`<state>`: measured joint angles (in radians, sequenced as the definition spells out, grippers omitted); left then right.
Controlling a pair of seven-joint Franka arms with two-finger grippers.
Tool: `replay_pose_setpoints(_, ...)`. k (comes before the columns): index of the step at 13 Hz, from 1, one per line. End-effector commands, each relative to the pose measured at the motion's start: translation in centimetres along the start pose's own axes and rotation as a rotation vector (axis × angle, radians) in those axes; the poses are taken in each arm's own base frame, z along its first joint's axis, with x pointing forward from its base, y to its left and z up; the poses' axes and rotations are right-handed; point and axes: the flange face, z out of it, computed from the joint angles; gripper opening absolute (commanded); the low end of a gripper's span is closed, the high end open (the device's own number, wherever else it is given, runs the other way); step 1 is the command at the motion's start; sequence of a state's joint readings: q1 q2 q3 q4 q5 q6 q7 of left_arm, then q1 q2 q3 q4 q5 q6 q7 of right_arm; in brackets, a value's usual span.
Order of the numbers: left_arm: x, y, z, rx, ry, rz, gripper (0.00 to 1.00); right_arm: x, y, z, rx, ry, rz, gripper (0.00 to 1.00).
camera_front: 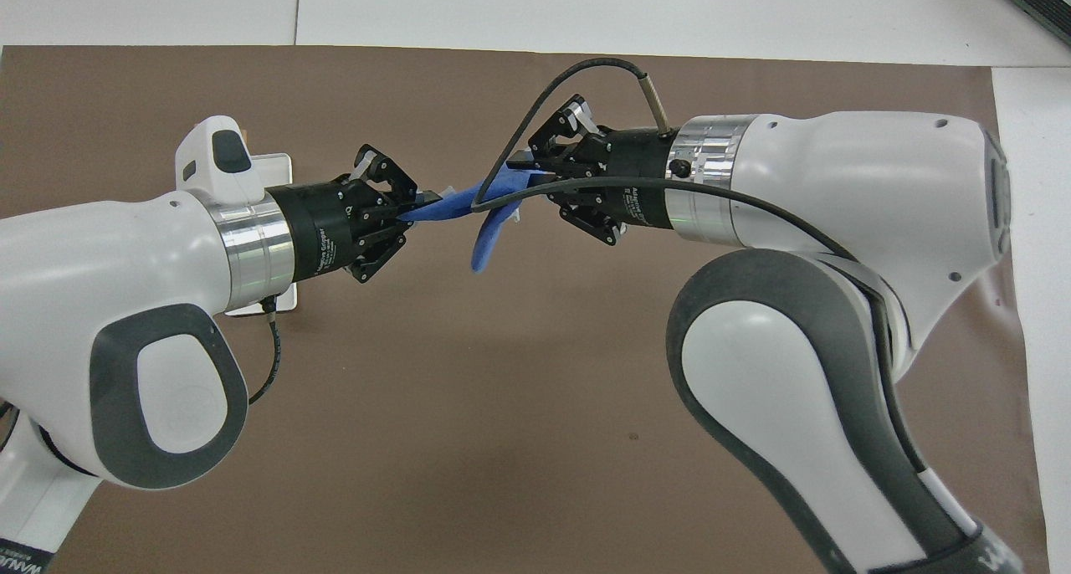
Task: Right arm passes towel to left arm to hang
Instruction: 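Open the right gripper and withdraw it while the left gripper holds towel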
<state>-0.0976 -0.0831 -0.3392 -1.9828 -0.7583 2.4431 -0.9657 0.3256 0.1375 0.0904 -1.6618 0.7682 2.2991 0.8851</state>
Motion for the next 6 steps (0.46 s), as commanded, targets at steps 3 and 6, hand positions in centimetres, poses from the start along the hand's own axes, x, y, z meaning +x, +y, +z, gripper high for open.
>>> replay_pose_setpoints(3,0.4,-0.2,-1.0,-0.044,0.043,0.025,0.00,2.8,0.4,-3.3,-0.069,0.122,-0.103,1.00)
replay_pose_setpoints(6,2.1,-0.7,-0.8,-0.033,0.058,0.158,0.00,6.2,1.6,-7.6,-0.222,0.276,-0.225,1.00)
